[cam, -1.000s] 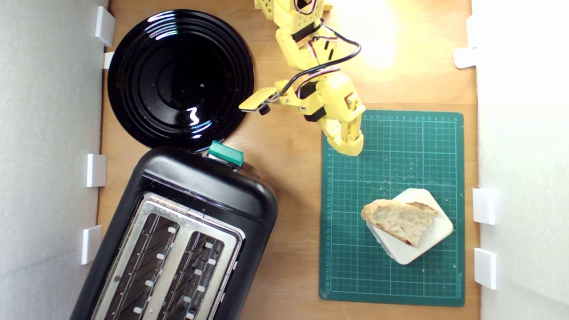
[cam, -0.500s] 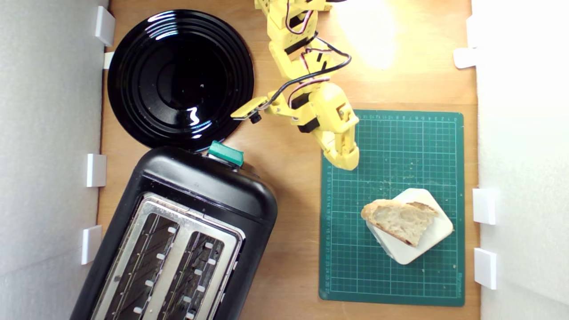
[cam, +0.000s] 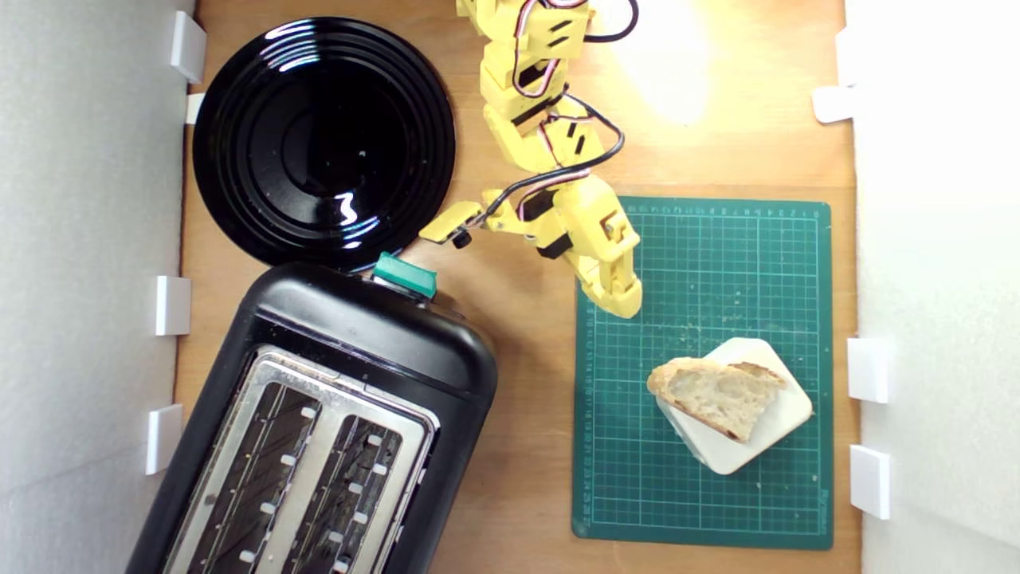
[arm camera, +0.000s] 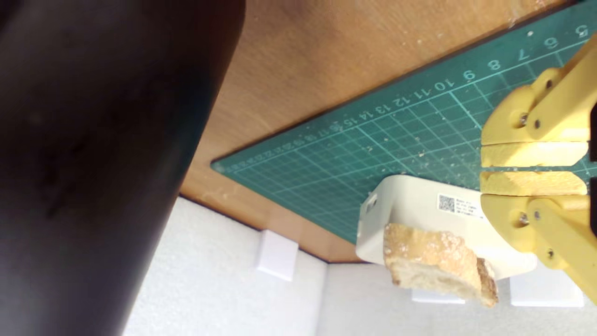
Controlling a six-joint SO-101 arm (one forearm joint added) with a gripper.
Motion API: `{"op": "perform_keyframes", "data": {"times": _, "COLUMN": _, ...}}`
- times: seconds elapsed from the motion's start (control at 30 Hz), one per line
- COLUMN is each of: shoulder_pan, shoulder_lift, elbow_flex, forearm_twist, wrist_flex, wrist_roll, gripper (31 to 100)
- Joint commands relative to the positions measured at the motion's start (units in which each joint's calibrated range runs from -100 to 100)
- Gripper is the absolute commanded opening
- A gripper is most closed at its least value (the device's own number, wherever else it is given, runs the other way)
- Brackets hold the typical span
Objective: Pick bread and place in toaster
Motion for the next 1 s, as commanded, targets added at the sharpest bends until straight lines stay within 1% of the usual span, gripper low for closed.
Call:
{"op": "perform_keyframes", "data": {"times": 0.0, "shoulder_pan": -1.24, "shoulder_lift": -1.69, "elbow_flex": -1.85, "forearm_twist": -0.77, "wrist_flex": -1.91, "wrist_roll": 0.13, "gripper": 30.9}}
{"op": "perform_keyframes", "data": {"times": 0.17, "shoulder_pan": -3.9, "shoulder_lift": -1.11, "elbow_flex": -2.22, "forearm_twist": -3.85, "wrist_flex": -2.08, "wrist_roll": -0.35, "gripper": 30.9}}
{"op": "perform_keyframes", "data": {"times": 0.3, "shoulder_pan": -3.9, "shoulder_lift": -0.94, "elbow_flex": -2.76, "forearm_twist": -3.95, "wrist_flex": -2.59, "wrist_roll": -0.61, "gripper": 30.9}}
{"op": "perform_keyframes", "data": {"times": 0.37, "shoulder_pan": -3.73, "shoulder_lift": -0.36, "elbow_flex": -2.76, "forearm_twist": -3.85, "wrist_flex": -3.1, "wrist_roll": -1.71, "gripper": 30.9}}
{"op": "perform_keyframes", "data": {"times": 0.47, "shoulder_pan": -2.93, "shoulder_lift": 2.22, "elbow_flex": -3.12, "forearm_twist": -3.85, "wrist_flex": -8.91, "wrist_roll": -2.07, "gripper": 30.9}}
{"op": "perform_keyframes", "data": {"times": 0.63, "shoulder_pan": -1.96, "shoulder_lift": 6.88, "elbow_flex": -5.58, "forearm_twist": -3.85, "wrist_flex": -14.88, "wrist_roll": -1.81, "gripper": 30.9}}
{"op": "perform_keyframes", "data": {"times": 0.87, "shoulder_pan": -1.88, "shoulder_lift": 7.87, "elbow_flex": -6.3, "forearm_twist": -3.95, "wrist_flex": -15.48, "wrist_roll": -1.34, "gripper": 31.0}}
{"op": "perform_keyframes", "data": {"times": 0.9, "shoulder_pan": -1.88, "shoulder_lift": 8.04, "elbow_flex": -6.3, "forearm_twist": -3.95, "wrist_flex": -15.48, "wrist_roll": -1.08, "gripper": 31.6}}
{"op": "perform_keyframes", "data": {"times": 0.97, "shoulder_pan": -1.88, "shoulder_lift": 8.29, "elbow_flex": -6.3, "forearm_twist": -3.95, "wrist_flex": -15.48, "wrist_roll": -1.39, "gripper": 36.0}}
